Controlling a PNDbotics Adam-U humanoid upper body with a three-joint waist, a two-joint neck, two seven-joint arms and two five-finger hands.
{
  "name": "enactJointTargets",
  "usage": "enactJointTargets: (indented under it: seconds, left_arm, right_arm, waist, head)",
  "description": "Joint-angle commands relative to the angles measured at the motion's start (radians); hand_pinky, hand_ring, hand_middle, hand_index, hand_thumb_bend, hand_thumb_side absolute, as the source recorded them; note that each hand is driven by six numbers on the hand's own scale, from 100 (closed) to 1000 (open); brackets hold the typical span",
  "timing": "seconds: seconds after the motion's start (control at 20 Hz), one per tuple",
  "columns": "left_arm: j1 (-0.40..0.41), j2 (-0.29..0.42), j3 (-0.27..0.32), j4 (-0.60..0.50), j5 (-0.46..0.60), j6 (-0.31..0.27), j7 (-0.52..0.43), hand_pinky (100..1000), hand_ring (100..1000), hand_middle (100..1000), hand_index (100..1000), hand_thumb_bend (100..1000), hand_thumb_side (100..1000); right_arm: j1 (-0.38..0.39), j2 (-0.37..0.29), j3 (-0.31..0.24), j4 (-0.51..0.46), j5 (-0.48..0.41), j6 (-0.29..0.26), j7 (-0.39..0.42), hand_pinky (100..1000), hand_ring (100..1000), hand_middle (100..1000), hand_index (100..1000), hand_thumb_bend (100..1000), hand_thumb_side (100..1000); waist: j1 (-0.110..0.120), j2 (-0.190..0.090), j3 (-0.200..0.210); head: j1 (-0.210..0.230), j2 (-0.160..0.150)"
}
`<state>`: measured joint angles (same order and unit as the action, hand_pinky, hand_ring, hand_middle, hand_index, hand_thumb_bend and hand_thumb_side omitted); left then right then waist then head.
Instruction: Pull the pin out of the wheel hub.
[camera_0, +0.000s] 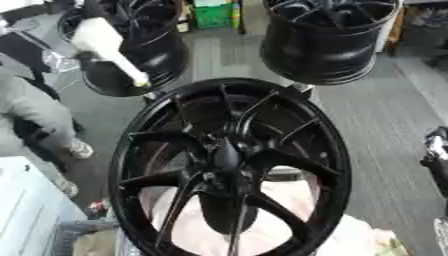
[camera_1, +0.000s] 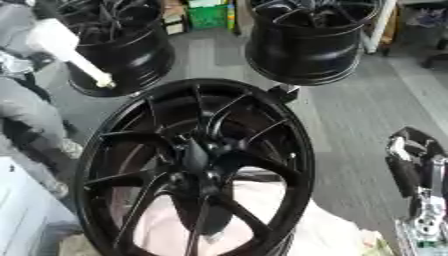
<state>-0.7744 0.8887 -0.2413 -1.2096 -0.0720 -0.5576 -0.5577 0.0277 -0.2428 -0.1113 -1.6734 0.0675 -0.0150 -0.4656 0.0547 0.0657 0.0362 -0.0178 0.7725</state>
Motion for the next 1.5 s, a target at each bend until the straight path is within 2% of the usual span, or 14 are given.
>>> enactJointTargets:
  seconds: [0.05,0.1,0.2,0.3,0.35,0.45,0.55,0.65,0.7,0.75,0.9,1.1,1.3,1.5]
  left_arm:
    - [0.055,0.075,0.140,0.079,-0.062,-0.338,-0.334,724,575,540,657,100,210]
    - [0.083,0.075,0.174,0.108,-0.099,-0.331,-0.317,727,584,550,670,100,210]
    - [0.126,0.067,0.227,0.173,-0.196,-0.316,-0.272,754,667,657,763,158,219]
    - [0.157,0.051,0.270,0.235,-0.326,-0.295,-0.211,785,733,740,832,250,234]
    - [0.173,0.040,0.292,0.261,-0.395,-0.277,-0.171,809,772,800,879,311,311]
    - [0.206,0.013,0.333,0.310,-0.503,-0.238,-0.074,841,817,856,911,337,583]
    - [0.239,-0.007,0.371,0.349,-0.587,-0.193,0.037,854,842,887,928,375,761]
    - [0.272,-0.027,0.402,0.379,-0.631,-0.152,0.140,849,842,889,932,326,846]
    - [0.287,-0.037,0.416,0.390,-0.636,-0.137,0.184,848,841,888,932,318,850]
    - [0.301,-0.048,0.428,0.396,-0.631,-0.126,0.221,838,824,868,926,228,870]
    - [0.342,-0.082,0.466,0.379,-0.555,-0.112,0.279,815,792,828,905,100,822]
    - [0.390,-0.152,0.516,0.264,-0.329,-0.071,0.264,774,735,761,859,100,783]
    - [0.429,-0.255,0.557,0.058,-0.073,0.063,0.207,740,685,714,821,100,765]
    - [0.468,-0.373,0.577,-0.179,0.098,0.240,0.138,718,653,682,800,100,782]
  right_arm:
    - [-0.005,-0.013,-0.009,-0.010,-0.002,0.000,-0.006,505,704,743,769,100,531]
    - [-0.005,-0.012,-0.009,-0.010,-0.002,0.000,-0.007,505,704,743,769,100,531]
    - [-0.005,-0.010,-0.008,-0.010,-0.004,0.001,-0.006,505,704,744,769,100,533]
    - [-0.005,-0.006,-0.008,-0.010,-0.005,0.002,-0.005,505,704,744,770,100,533]
    - [-0.005,-0.005,-0.009,-0.010,-0.005,0.002,-0.005,505,704,744,770,100,534]
    - [-0.005,-0.002,-0.011,-0.010,-0.006,0.003,-0.007,505,704,745,770,100,535]
    - [-0.005,0.000,-0.013,-0.011,-0.007,0.005,-0.008,505,704,745,770,100,535]
    - [-0.006,0.002,-0.015,-0.012,-0.008,0.006,-0.010,505,704,745,770,100,536]
    - [-0.007,0.002,-0.015,-0.012,-0.009,0.006,-0.010,505,704,745,770,100,536]
    - [-0.007,0.003,-0.015,-0.012,-0.010,0.006,-0.011,505,704,745,770,100,538]
    - [-0.008,0.006,-0.015,-0.011,-0.011,0.006,-0.010,505,704,746,770,100,539]
    - [-0.009,0.009,-0.016,-0.011,-0.012,0.005,-0.011,505,704,746,770,100,541]
    - [-0.010,0.014,-0.016,-0.011,-0.014,0.005,-0.012,506,705,747,770,100,543]
    - [-0.016,0.021,-0.014,-0.012,-0.016,0.004,-0.009,506,705,747,770,100,544]
  waist:
    - [-0.005,-0.006,0.007]
    - [-0.007,-0.006,0.010]
    - [-0.012,-0.005,0.015]
    - [-0.019,-0.005,0.017]
    - [-0.022,-0.004,0.016]
    - [-0.029,-0.002,0.015]
    - [-0.034,0.001,0.013]
    - [-0.038,0.003,0.014]
    - [-0.039,0.004,0.014]
    - [-0.039,0.005,0.015]
    - [-0.042,0.006,0.019]
    - [-0.047,0.006,0.027]
    - [-0.053,0.007,0.032]
    - [-0.063,0.013,0.031]
  head:
    - [-0.007,-0.002]
    - [-0.007,-0.002]
    - [-0.009,-0.002]
    - [-0.009,-0.002]
    - [-0.009,-0.002]
    - [-0.008,-0.002]
    - [-0.009,-0.002]
    - [-0.009,-0.002]
    - [-0.009,-0.002]
    - [-0.009,-0.002]
    - [-0.010,-0.002]
    - [-0.010,-0.002]
    - [-0.007,-0.002]
    - [0.000,-0.002]
